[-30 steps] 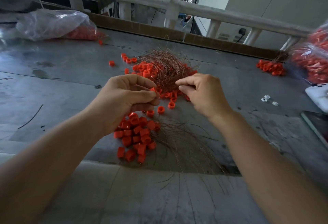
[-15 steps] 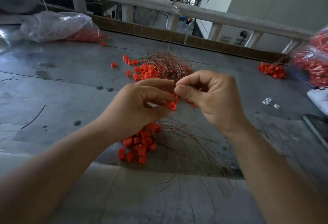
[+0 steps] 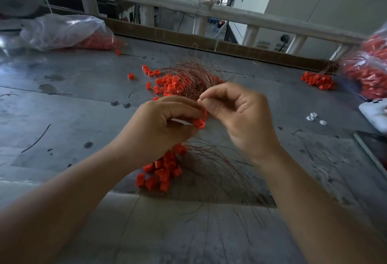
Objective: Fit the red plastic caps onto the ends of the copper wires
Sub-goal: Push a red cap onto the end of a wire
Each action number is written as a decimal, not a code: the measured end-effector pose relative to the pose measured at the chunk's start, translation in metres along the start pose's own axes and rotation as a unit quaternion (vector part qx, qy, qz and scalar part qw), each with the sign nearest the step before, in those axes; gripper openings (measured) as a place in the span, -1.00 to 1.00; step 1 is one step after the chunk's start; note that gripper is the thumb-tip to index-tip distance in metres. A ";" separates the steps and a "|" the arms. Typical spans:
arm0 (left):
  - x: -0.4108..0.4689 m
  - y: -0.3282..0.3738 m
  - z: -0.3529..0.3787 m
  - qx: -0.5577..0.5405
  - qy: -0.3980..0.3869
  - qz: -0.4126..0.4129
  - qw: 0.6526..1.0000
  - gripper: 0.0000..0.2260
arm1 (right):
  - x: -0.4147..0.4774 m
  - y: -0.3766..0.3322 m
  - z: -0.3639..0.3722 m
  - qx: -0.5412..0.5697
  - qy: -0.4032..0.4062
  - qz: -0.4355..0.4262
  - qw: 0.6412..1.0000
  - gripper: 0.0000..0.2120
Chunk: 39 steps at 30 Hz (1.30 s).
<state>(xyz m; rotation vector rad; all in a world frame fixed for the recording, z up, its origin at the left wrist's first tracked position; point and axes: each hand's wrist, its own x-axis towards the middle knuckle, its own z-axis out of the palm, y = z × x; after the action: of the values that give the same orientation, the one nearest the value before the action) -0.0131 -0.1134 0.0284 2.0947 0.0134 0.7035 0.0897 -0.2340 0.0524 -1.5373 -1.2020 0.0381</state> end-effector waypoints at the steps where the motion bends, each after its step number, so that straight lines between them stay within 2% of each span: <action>1: 0.001 0.000 -0.001 -0.017 0.010 -0.009 1.000 -0.67 | 0.001 -0.001 -0.003 0.016 0.034 -0.020 0.999 -0.80; 3: 0.001 0.001 -0.004 -0.090 0.032 -0.052 0.994 -0.77 | 0.002 -0.003 -0.012 0.026 0.101 -0.067 0.992 -0.82; 5: 0.002 0.001 -0.006 -0.180 0.041 -0.093 0.978 -0.78 | 0.003 -0.003 -0.020 -0.023 0.141 -0.113 0.983 -0.80; 8: 0.002 0.000 -0.008 -0.283 0.031 -0.121 0.951 -0.77 | 0.002 -0.001 -0.024 -0.116 0.142 -0.135 0.974 -0.74; 11: 0.002 0.002 -0.008 -0.329 0.024 -0.130 0.935 -0.77 | 0.000 0.000 -0.021 -0.119 0.102 -0.104 0.982 -0.72; 13: 0.003 0.003 -0.008 -0.339 0.023 -0.132 0.931 -0.78 | -0.002 -0.001 -0.017 -0.091 0.079 -0.086 0.989 -0.80; 17: 0.002 0.006 -0.008 -0.340 0.024 -0.135 0.930 -0.79 | -0.003 -0.002 -0.011 -0.118 0.061 -0.094 0.987 -0.83; 23: 0.003 0.008 -0.009 -0.326 0.021 -0.142 0.934 -0.77 | -0.004 -0.001 -0.010 -0.102 0.020 -0.065 0.992 -0.76; 31: 0.001 0.009 -0.010 -0.327 0.014 -0.147 0.934 -0.77 | -0.006 -0.003 -0.007 -0.083 -0.007 -0.048 0.995 -0.78; 39: 0.001 0.009 -0.011 -0.346 0.004 -0.151 0.926 -0.71 | -0.008 -0.003 -0.007 -0.114 -0.017 -0.039 0.993 -0.87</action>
<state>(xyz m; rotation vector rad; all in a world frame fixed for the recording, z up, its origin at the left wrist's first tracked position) -0.0196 -0.1105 0.0409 1.3682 0.0794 0.4374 0.0880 -0.2453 0.0528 -1.6911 -1.3278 -0.1300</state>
